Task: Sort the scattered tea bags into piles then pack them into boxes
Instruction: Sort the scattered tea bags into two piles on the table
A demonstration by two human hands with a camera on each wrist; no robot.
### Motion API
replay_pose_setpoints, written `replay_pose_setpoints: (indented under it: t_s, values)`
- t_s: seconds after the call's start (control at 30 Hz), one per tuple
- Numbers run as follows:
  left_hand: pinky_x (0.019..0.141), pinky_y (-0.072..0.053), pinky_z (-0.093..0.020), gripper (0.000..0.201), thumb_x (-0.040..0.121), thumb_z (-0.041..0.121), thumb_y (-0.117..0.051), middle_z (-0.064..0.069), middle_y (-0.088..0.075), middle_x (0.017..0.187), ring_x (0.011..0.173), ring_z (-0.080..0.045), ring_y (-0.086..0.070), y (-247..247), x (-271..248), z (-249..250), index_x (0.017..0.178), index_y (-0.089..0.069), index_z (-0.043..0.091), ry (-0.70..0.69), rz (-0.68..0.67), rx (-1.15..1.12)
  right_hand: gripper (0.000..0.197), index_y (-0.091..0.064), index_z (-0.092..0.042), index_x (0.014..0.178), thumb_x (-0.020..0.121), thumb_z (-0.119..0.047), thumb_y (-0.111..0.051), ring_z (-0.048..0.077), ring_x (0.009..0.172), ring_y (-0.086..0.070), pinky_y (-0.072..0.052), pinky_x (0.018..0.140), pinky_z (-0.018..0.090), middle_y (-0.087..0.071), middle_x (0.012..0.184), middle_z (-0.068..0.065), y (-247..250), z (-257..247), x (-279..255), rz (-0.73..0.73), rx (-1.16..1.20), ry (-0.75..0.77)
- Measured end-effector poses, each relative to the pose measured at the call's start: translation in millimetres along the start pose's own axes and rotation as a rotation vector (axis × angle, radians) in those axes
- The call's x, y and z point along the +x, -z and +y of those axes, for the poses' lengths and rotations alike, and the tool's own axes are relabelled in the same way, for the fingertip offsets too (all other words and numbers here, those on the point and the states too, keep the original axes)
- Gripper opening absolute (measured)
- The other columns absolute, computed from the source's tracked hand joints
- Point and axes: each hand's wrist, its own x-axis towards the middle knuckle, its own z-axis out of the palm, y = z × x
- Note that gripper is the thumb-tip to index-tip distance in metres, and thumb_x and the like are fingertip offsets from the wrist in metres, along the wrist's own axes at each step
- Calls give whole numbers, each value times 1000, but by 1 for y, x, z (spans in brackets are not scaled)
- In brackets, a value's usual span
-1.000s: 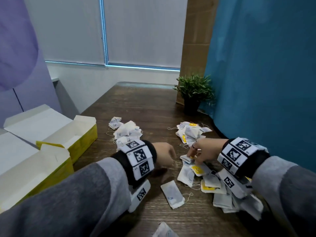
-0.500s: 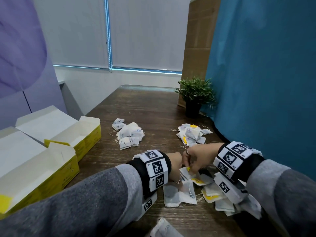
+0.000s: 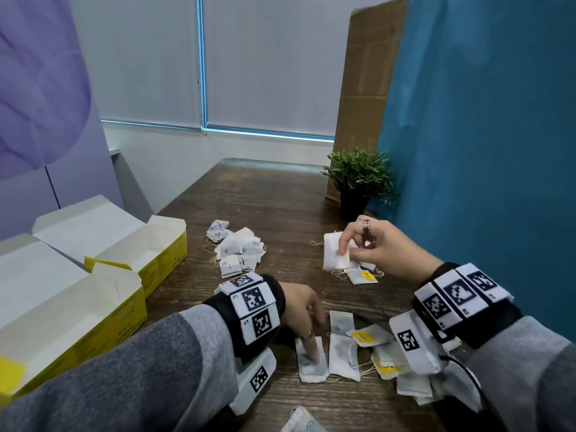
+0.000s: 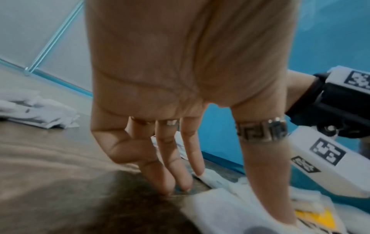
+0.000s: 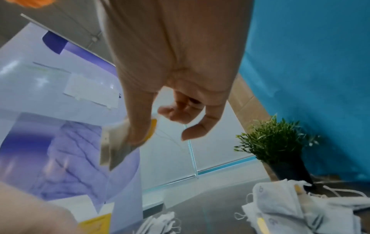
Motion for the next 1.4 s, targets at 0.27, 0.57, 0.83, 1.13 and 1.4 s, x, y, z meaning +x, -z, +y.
replay_pose_setpoints:
  t_s: [0.27,0.57,0.83,1.13,1.4]
  values:
    - [73,-44,-24,33,74,19,-76,9,-57,81,84,-11,-53,5,-6,-7,106,-67,18,-40,18,158,23,-62,-9,79,87,10,-52,8,66,-63,-54,65,18,-68,70,-2,-9,-13,-2,5,555,-60]
    - [62,-45,-14,9,89,12,-61,5,-63,71,56,3,-56,35,-35,-51,82,-65,16,-229,370,-579,31,-57,-16,103,74,-12,-68,24,73,-60,-54,70,33,-61,76,21,-14,-21,-5,85,711,-111]
    - [59,-59,-26,21,94,1,-47,-13,-63,90,74,-17,-62,36,-22,-58,99,-65,10,-294,558,-1309,34,-45,-7,126,93,1,-47,18,67,-65,-59,67,35,-68,77,12,-23,-27,0,119,746,-230]
    - [61,-58,-22,37,96,-8,-35,-12,-65,87,70,-12,-67,25,-8,-69,83,-66,8,-252,685,-1229,23,-59,-8,102,96,1,-39,21,58,-67,-50,43,25,-63,88,16,-31,-23,5,120,663,-272]
    - [79,-51,-30,47,79,-17,-56,-10,-63,92,82,-24,-56,26,-12,-76,98,-67,24,-230,609,-1114,29,-59,-10,112,86,1,-60,12,63,-64,-51,50,18,-67,89,18,-54,-18,19,39,510,-253]
